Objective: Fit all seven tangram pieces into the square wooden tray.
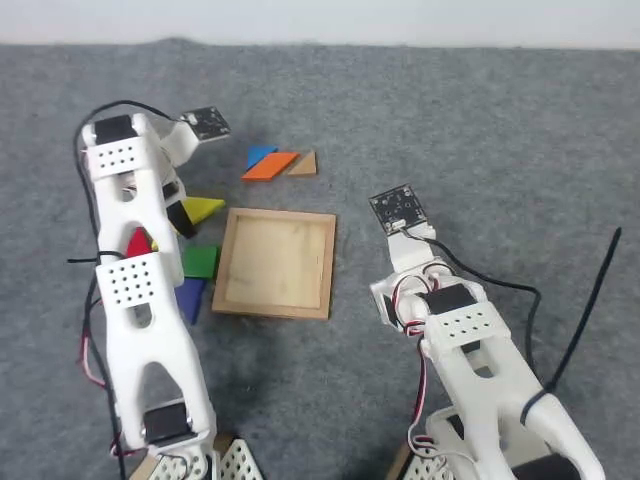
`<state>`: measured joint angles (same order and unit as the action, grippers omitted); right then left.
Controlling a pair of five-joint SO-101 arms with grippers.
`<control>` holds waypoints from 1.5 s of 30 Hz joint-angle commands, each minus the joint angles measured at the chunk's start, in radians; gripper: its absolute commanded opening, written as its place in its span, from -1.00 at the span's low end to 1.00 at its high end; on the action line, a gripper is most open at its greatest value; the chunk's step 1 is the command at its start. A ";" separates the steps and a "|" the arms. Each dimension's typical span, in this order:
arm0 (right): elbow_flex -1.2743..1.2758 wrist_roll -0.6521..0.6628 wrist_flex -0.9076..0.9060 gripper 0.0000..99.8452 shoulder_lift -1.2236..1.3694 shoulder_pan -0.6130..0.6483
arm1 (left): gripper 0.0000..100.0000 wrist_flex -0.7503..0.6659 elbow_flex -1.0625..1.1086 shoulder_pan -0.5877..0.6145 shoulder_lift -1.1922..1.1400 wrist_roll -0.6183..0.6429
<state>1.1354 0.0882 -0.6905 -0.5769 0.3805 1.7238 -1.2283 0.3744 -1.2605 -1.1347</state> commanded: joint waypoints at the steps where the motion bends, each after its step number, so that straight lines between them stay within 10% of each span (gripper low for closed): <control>1: -0.012 0.015 0.015 -0.98 -0.002 -0.015 | -0.47 0.032 0.062 0.003 -0.008 -0.060; 27: -0.012 0.018 0.013 -0.98 -0.010 -0.015 | -0.81 0.035 0.079 0.021 0.018 -0.086; 45: -0.012 0.018 0.013 -0.98 -0.010 -0.018 | -0.86 0.031 0.642 0.041 0.574 -0.130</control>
<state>1.1354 0.0928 -0.6905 -0.5769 0.3805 1.7177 -0.6437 0.4066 -0.8523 -1.2528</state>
